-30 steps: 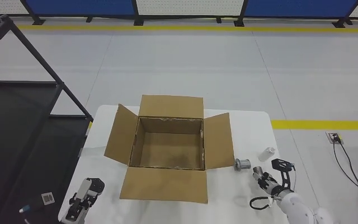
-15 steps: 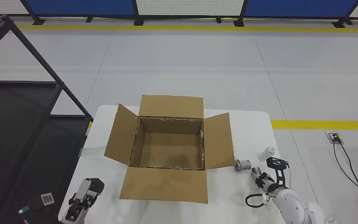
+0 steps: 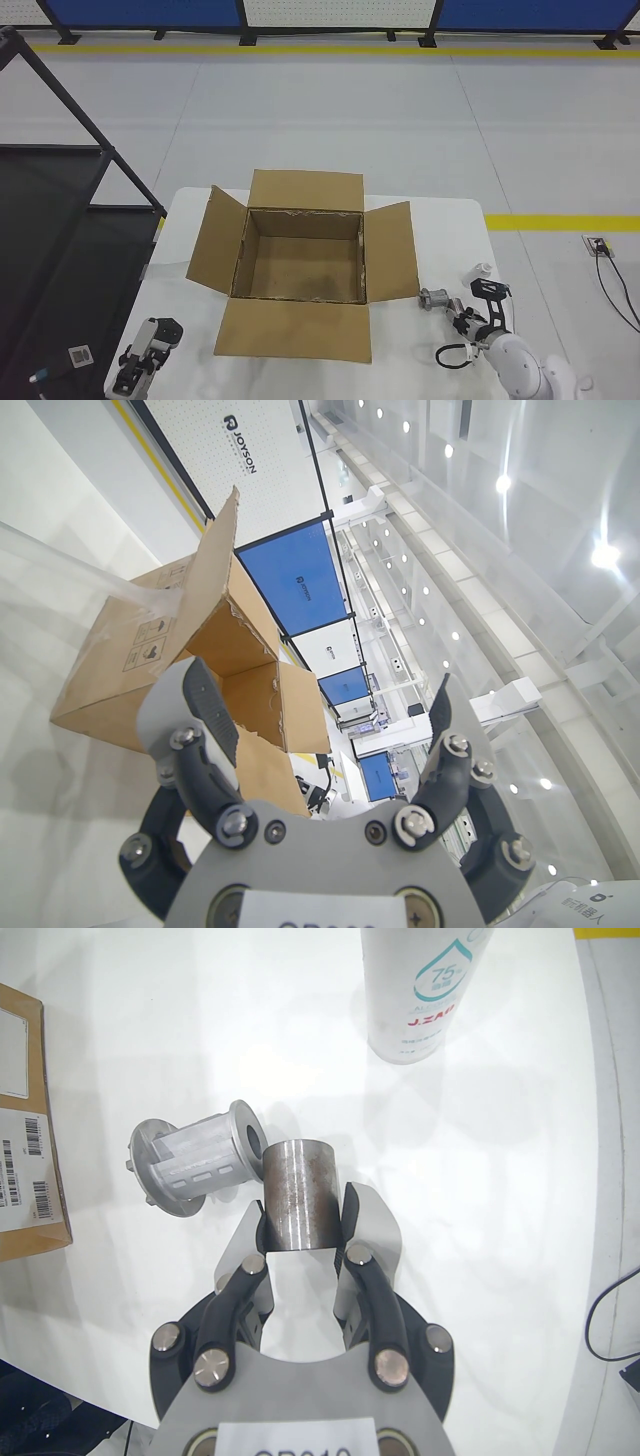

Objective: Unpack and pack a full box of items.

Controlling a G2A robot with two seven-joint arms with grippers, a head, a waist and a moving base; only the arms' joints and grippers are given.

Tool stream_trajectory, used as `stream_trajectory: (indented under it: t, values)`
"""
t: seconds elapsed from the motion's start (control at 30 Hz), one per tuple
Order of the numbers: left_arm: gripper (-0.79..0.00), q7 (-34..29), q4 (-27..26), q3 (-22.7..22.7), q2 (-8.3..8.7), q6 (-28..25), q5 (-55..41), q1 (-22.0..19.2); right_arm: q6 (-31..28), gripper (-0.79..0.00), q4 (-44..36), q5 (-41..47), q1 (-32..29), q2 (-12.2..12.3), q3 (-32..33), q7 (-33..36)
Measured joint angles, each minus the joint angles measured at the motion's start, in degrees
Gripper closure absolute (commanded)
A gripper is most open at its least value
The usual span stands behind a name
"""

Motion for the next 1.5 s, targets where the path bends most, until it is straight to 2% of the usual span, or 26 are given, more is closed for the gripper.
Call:
stream_trajectory:
  t: [0.07,0.2,0.73,0.8,0.9,1.0,1.3,1.5]
  values:
    - [-0.785,-0.03,0.00,-0.05,0.03,0.03,-0.05,-0.01,0.00,-0.314,0.03,0.15,0.04,0.12,-0.11,0.19]
    - [-0.785,-0.08,0.01,-0.12,0.09,0.08,-0.16,-0.06,0.13,-0.366,0.05,0.36,0.07,0.33,-0.29,0.55]
    - [-0.785,-0.06,0.11,-0.28,0.31,0.03,-0.59,-0.29,0.67,-0.391,-0.52,1.42,-0.12,1.15,-0.88,0.63]
    - [-0.785,-0.01,0.12,-0.26,0.33,0.03,-0.56,-0.30,0.71,-0.594,-0.53,1.51,-0.08,1.26,-0.92,0.55]
    - [-0.785,-0.03,0.13,-0.22,0.36,0.01,-0.52,-0.31,0.92,-0.622,-0.57,1.66,-0.08,1.39,-1.01,0.42]
    - [-0.785,-0.07,0.17,-0.12,0.39,-0.06,-0.43,-0.33,1.04,-0.767,-0.69,1.91,-0.12,1.53,-1.04,0.22]
    - [-0.785,0.03,0.19,0.07,0.49,-0.06,-0.21,-0.32,1.98,-0.785,-2.31,3.03,-0.96,1.93,-0.39,-1.77]
    - [-0.785,0.31,-0.13,0.20,0.53,-0.10,-0.35,-0.47,0.54,-0.785,-6.92,6.26,-3.34,2.04,1.17,-8.14]
